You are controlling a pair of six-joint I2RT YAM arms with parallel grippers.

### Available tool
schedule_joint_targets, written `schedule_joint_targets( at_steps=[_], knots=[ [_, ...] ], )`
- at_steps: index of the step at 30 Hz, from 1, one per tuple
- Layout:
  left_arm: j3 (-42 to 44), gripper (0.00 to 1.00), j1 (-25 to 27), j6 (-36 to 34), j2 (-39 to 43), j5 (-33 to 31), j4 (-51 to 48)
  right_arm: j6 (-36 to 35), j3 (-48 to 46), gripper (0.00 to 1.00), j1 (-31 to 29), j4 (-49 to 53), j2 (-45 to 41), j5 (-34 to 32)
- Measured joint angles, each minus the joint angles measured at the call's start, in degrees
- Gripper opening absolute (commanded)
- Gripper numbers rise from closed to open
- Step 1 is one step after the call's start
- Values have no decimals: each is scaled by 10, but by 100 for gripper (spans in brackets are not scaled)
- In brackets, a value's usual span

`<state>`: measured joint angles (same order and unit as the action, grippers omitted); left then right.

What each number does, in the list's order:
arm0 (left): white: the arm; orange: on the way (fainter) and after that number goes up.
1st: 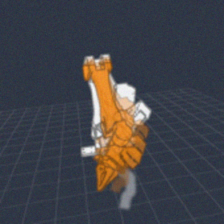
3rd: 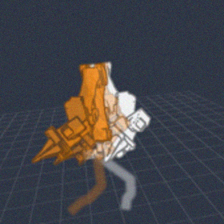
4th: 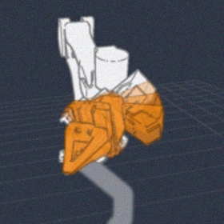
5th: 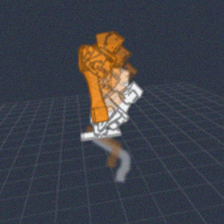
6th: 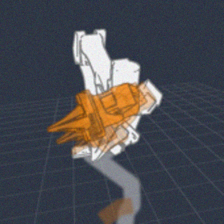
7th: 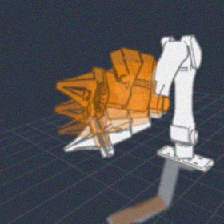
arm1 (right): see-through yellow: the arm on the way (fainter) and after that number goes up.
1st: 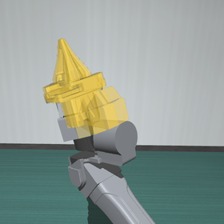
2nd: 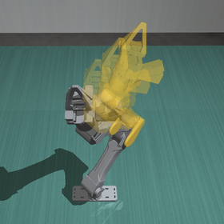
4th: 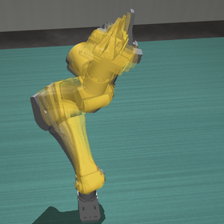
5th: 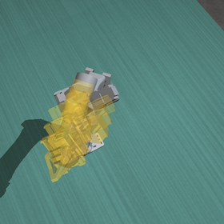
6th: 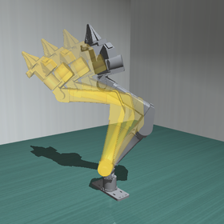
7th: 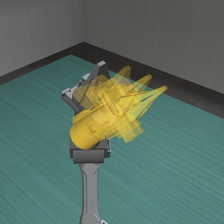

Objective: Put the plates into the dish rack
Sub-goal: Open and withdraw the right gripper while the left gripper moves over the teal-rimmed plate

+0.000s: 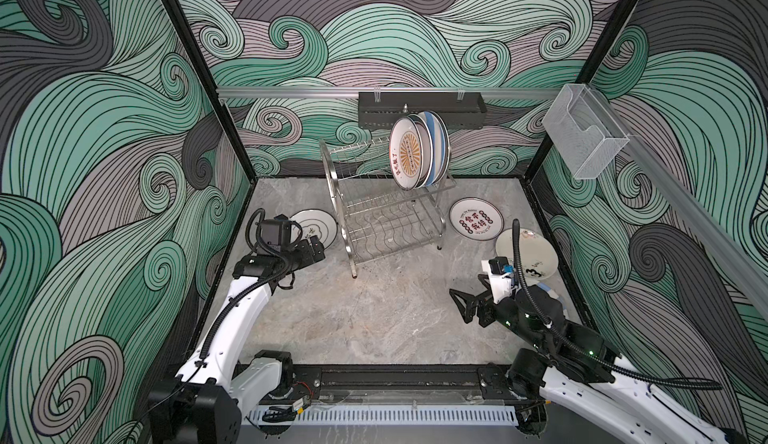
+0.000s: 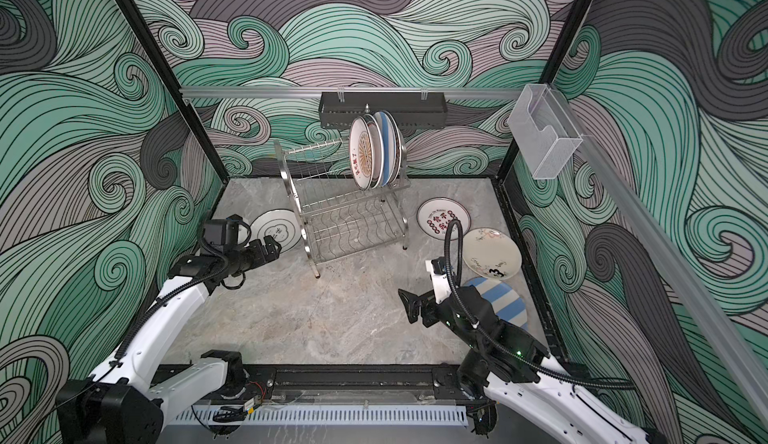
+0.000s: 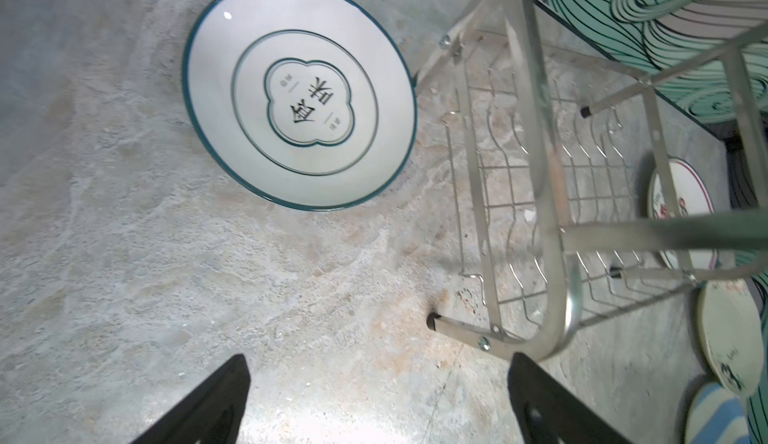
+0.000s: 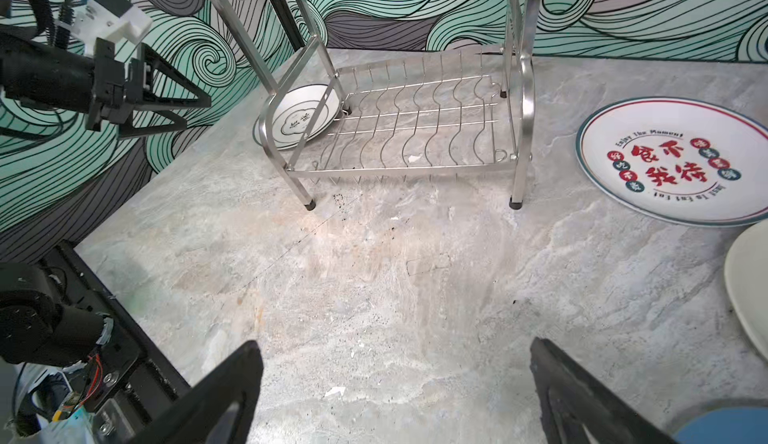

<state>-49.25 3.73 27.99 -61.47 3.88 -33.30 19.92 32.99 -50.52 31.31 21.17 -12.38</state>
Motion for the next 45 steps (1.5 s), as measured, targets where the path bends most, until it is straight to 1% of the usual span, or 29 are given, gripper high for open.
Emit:
schedule_joint_targets(
  at_steps=[6, 11, 14, 20, 24, 28, 35, 38, 45],
  knots=[
    [-21, 99, -26, 34, -61, -27, 47, 0, 0, 100, 0, 5, -50, -12],
    [-86, 99, -30, 53, -161, -33, 74, 0, 0, 100, 0, 20, -53, -17],
    [-126, 99, -32, 52, -221, -33, 89, 8, 0, 100, 0, 23, -43, -7],
    [-203, 99, -45, 48, -340, -25, 90, 23, -13, 100, 0, 20, -28, 19],
    [-243, 99, -52, 40, -398, -17, 85, 27, -18, 100, 3, 22, -36, 23],
    [-275, 99, -56, 33, -454, 10, 80, 32, -18, 100, 13, 23, -36, 23],
    [-276, 99, -56, 27, -482, 23, 57, 49, -18, 100, 45, 36, -12, 30],
    [-276, 99, -56, 24, -485, 23, 50, 47, -16, 100, 64, 41, -9, 39],
    [-261, 99, -56, 15, -493, 26, 40, 34, 21, 100, 104, 61, 11, 54]
  ],
)
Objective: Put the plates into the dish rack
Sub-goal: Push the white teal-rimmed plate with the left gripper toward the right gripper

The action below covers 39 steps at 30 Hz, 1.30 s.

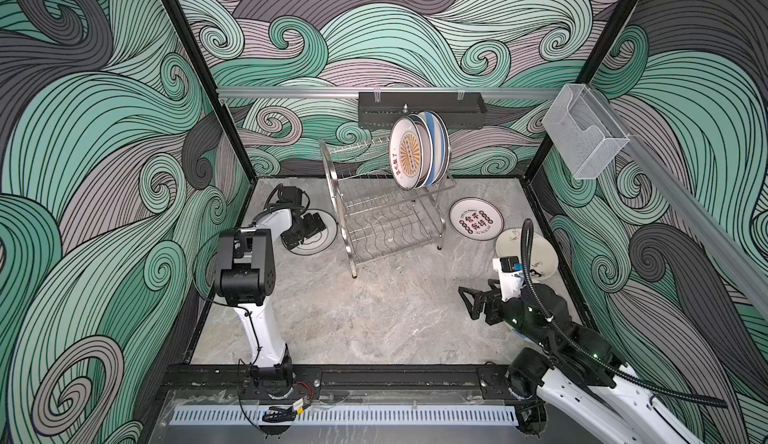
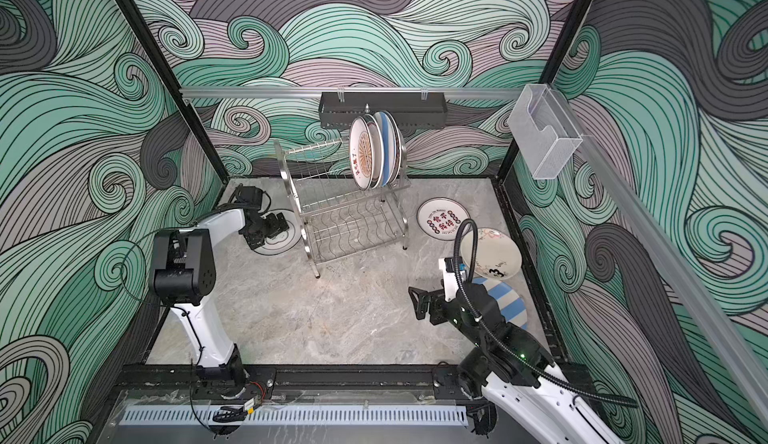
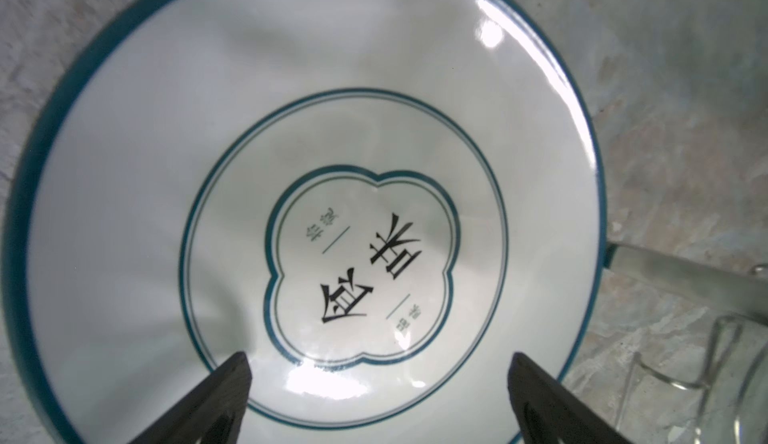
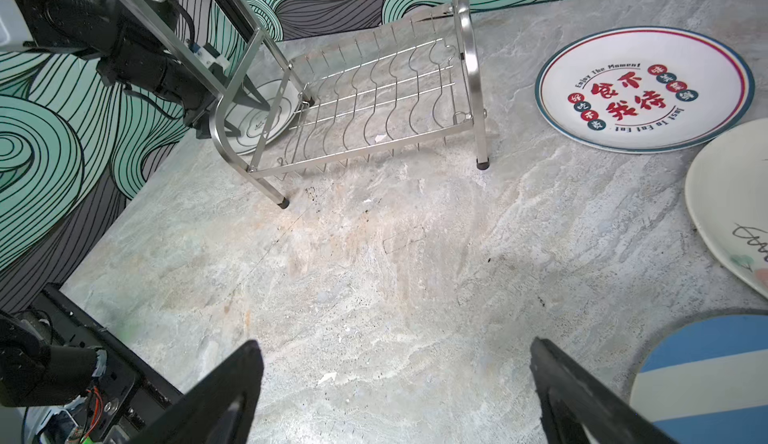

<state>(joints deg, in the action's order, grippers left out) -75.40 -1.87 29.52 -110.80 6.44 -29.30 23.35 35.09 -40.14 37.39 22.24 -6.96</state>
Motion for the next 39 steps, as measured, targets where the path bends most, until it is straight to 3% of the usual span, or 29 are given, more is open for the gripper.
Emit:
schedule_joint_targets(
  at_steps=[10, 28, 39],
  knots=[
    [28, 99, 0, -12, 16, 2, 16, -10, 9, 100, 55, 3, 14, 43],
    [203, 99, 10, 12, 150, 37, 38, -15, 19, 100, 117, 6, 51, 152],
    [292, 99, 89, 57, 233, 54, 52, -8, 19, 100, 143, 0, 70, 201]
  ],
)
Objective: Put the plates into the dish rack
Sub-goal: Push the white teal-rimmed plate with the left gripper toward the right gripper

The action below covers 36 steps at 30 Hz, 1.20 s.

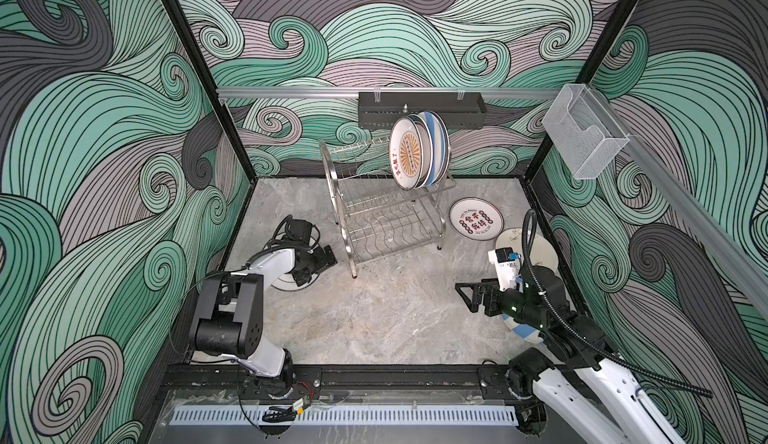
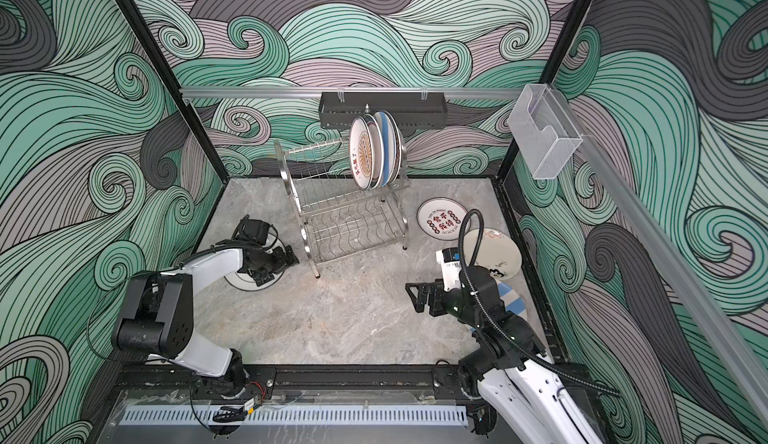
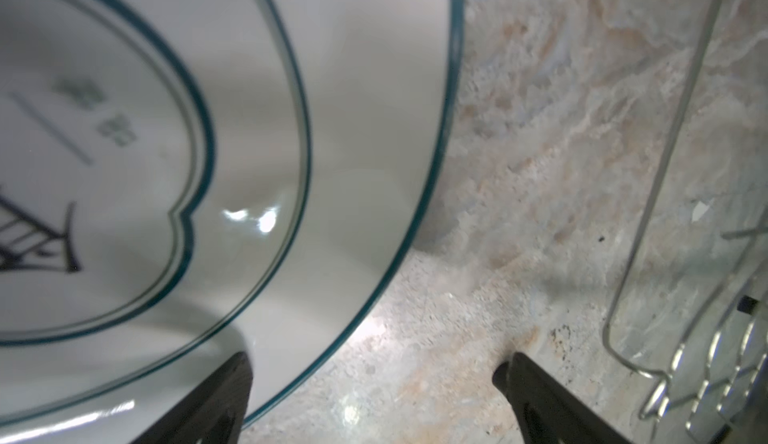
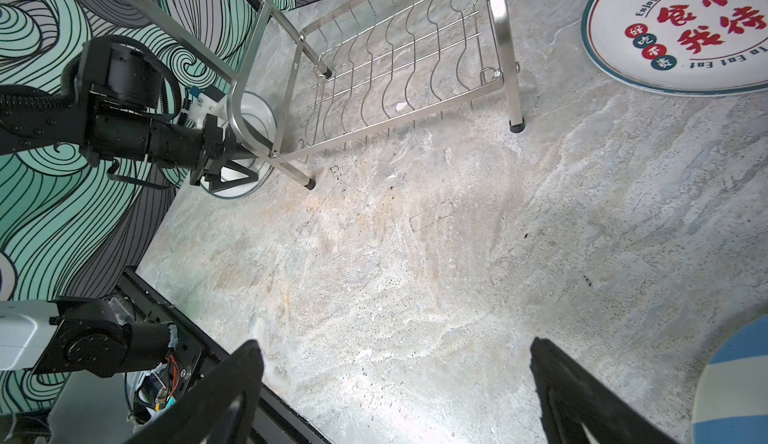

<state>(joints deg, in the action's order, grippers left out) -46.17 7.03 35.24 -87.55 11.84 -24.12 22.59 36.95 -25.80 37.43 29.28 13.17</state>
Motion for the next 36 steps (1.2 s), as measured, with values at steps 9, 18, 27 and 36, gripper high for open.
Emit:
schedule_joint_targets(
  at_steps=[9, 18, 27, 36],
  knots=[
    [41, 99, 87, 47, 44, 11, 3, 2, 0, 100, 21, -1, 7, 35],
    [67, 99, 154, 94, 97, 19, -21, 4, 0, 100, 26, -7, 26, 61],
    [67, 98, 208, 135, 116, 15, -21, 18, -10, 100, 27, -70, 49, 100],
    [69, 99, 220, 142, 180, -18, -53, 162, -183, 97, 2, -299, 54, 177]
  ],
)
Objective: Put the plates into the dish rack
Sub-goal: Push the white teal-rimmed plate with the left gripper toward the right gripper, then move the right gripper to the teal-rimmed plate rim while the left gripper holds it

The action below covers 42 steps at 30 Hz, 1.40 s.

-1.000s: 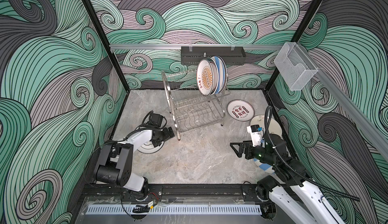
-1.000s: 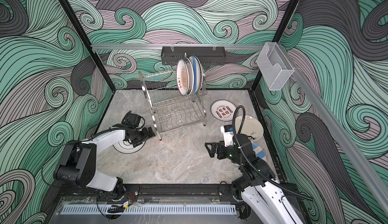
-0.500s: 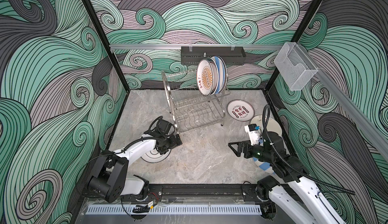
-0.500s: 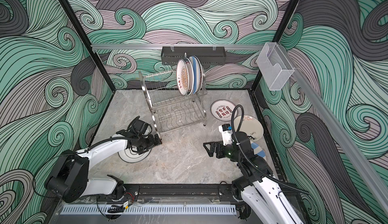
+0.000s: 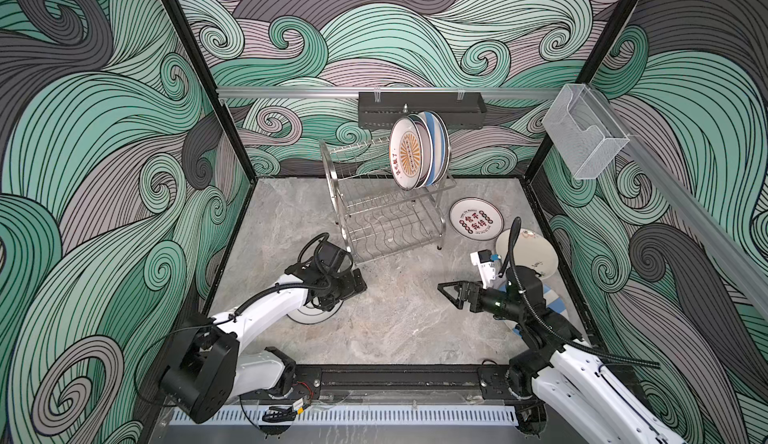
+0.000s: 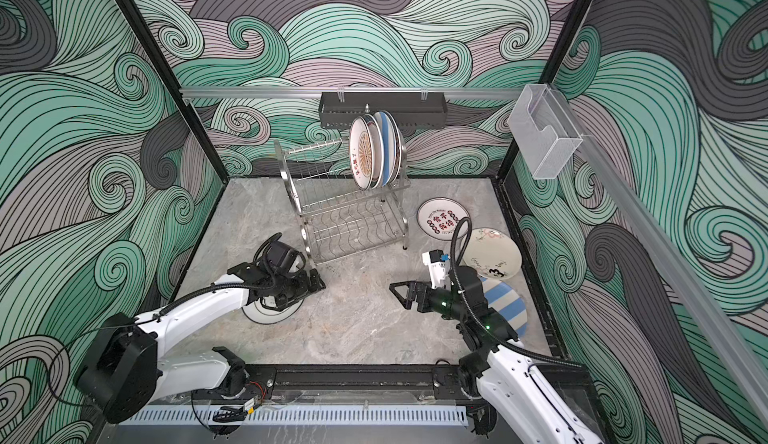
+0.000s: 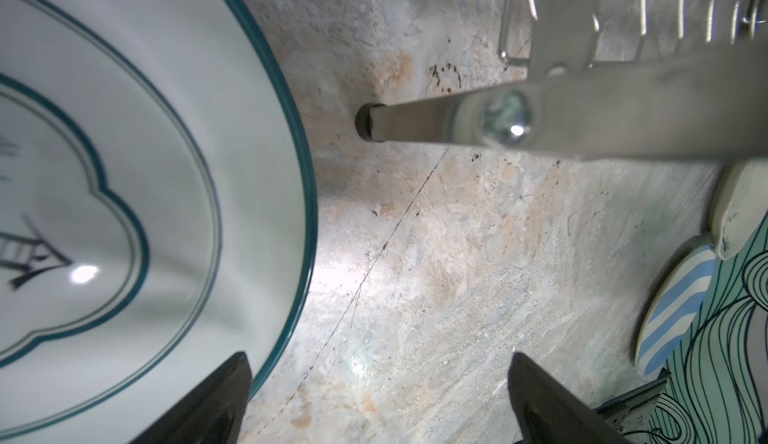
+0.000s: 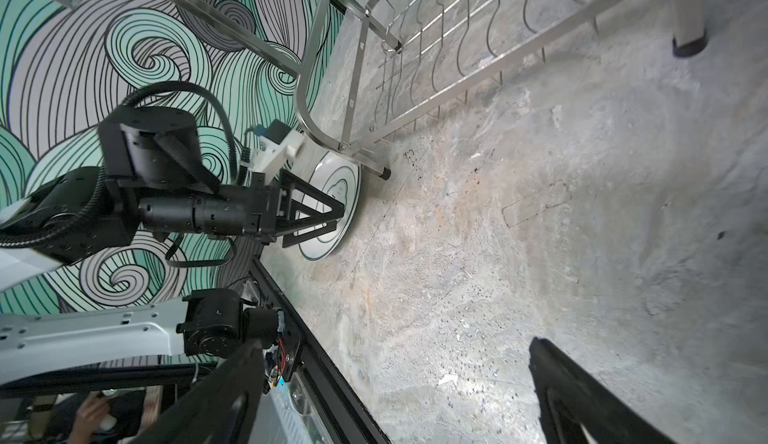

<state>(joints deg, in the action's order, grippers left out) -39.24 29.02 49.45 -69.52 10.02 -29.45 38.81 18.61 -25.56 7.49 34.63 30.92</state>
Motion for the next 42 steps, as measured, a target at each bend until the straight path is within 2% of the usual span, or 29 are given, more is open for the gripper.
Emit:
schedule_joint_targets(
  at_steps=[2, 4, 7, 10, 14, 25, 32, 42],
  knots=[
    [-4, 99, -7, -14, 22, -28, -12, 32, -30, 97, -47, -38, -1, -27],
    [-4, 99, -33, -34, 45, -63, -15, 61, -53, 97, -126, -80, 1, -81],
    [-4, 99, -108, -68, 68, -107, -10, 82, -55, 97, -243, -130, 39, -160],
    [-7, 99, -181, -106, 58, -166, -1, 84, -28, 96, -292, -162, 115, -202],
    [-53, 99, -228, -141, -29, -202, 7, 82, 7, 95, -302, -193, 191, -214],
    [-188, 99, -284, -197, -239, -130, 63, 56, 39, 99, -306, -184, 199, -217],
    [-192, 99, -304, -216, -272, -101, 64, 48, 38, 99, -306, -161, 191, -215],
    [-151, 99, -307, -231, -273, -43, 83, 40, 41, 100, -306, -151, 236, -197]
  ],
)
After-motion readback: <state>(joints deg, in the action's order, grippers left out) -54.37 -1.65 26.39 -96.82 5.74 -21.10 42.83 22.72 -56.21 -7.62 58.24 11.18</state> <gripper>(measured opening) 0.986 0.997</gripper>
